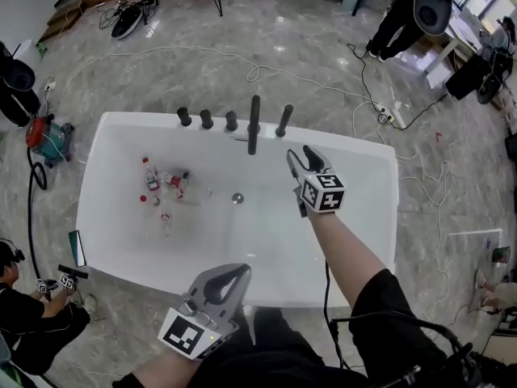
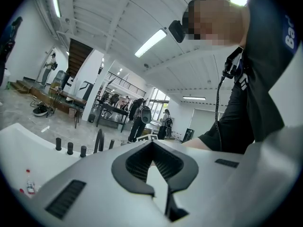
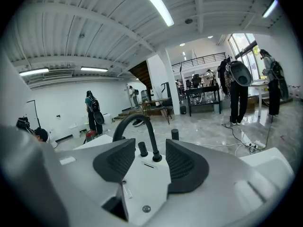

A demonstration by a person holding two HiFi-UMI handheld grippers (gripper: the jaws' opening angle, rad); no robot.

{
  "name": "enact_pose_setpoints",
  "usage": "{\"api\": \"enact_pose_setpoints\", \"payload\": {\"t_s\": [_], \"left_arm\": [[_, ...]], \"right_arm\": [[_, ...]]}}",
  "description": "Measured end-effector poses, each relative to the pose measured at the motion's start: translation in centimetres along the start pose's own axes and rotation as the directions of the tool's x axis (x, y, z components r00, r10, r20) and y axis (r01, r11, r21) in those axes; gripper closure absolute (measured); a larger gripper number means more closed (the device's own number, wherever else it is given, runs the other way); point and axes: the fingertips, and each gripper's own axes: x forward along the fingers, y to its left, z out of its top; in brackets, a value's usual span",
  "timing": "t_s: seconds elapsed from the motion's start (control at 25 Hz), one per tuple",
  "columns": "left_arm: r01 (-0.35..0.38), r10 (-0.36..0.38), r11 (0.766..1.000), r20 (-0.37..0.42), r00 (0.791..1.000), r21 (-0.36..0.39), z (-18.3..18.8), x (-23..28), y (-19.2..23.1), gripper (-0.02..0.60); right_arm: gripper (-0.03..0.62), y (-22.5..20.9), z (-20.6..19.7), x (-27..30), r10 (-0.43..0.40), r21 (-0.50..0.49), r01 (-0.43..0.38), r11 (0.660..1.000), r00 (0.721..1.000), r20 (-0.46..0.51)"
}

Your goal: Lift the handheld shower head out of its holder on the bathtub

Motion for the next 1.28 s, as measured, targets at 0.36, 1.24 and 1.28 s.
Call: {"api": "enact_pose_setpoints", "payload": {"t_s": [0.36, 1.24, 1.28], "left_arm": [[-0.011, 0.011, 1.0, -0.019, 1.0, -0.024, -3.1, 1.6, 2.1, 0.581], [-0.045, 0.043, 0.999, -0.066, 0.997, -0.026, -11.1, 2.6, 7.0, 0.581], [-0.046, 0.044, 0.999, -0.068, 0.997, -0.024, -11.3, 2.5, 7.1, 0.581]], "right_arm": [[0.402, -4.6, -2.8, 7.3, -0.032, 0.01, 0.033, 0.999, 0.997, -0.066], [0.401, -10.9, -5.4, 20.1, -0.071, -0.063, 0.065, 0.996, 0.994, -0.085], [0.401, -10.9, -5.3, 20.4, -0.072, -0.066, 0.067, 0.996, 0.994, -0.085]]}}
